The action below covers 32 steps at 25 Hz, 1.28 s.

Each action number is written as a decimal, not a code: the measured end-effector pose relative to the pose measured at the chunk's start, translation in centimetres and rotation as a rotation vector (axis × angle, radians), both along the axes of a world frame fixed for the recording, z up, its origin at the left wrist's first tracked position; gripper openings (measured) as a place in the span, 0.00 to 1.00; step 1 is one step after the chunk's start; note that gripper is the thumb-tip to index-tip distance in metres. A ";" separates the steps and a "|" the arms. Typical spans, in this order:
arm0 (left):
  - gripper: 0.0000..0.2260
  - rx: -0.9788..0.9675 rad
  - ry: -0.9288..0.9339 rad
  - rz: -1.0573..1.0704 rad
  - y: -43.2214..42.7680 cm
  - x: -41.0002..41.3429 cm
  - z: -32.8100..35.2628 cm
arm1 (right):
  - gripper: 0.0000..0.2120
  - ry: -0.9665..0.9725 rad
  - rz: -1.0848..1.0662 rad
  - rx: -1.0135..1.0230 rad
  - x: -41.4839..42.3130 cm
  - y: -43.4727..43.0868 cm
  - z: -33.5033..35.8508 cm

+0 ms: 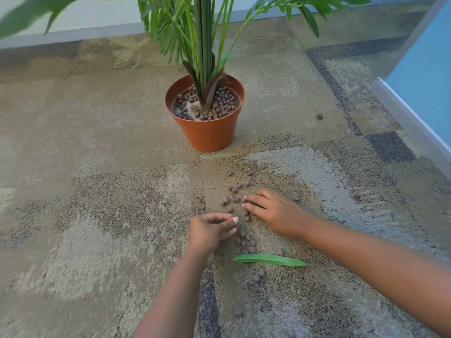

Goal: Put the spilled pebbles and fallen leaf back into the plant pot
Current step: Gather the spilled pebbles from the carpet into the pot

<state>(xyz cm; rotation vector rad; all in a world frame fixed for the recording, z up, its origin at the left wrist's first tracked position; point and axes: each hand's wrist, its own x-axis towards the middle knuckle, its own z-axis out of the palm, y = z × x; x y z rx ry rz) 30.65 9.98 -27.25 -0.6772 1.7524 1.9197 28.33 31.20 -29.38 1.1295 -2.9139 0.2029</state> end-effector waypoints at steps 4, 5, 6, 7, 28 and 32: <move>0.16 0.353 -0.175 0.189 -1.1 -1.1 1.3 | 0.20 -0.011 0.018 -0.003 -0.1 1.5 0.9; 0.16 0.425 -0.198 0.233 -1.3 -1.6 1.9 | 0.20 -0.027 0.000 -0.013 -0.2 1.8 1.1; 0.17 0.497 -0.207 0.275 -1.4 -2.2 2.6 | 0.19 -0.040 -0.015 -0.022 -0.4 1.9 1.2; 0.18 0.563 -0.204 0.311 -1.4 -2.9 3.5 | 0.20 -0.055 -0.026 -0.028 -0.5 1.8 1.3; 0.10 0.064 0.468 0.489 -3.4 -13.7 10.7 | 0.20 -0.092 0.051 0.088 1.8 -1.3 0.7; 0.07 -0.282 0.445 0.507 -3.3 -2.9 3.6 | 0.17 -0.157 -0.024 -0.024 1.3 -1.3 1.2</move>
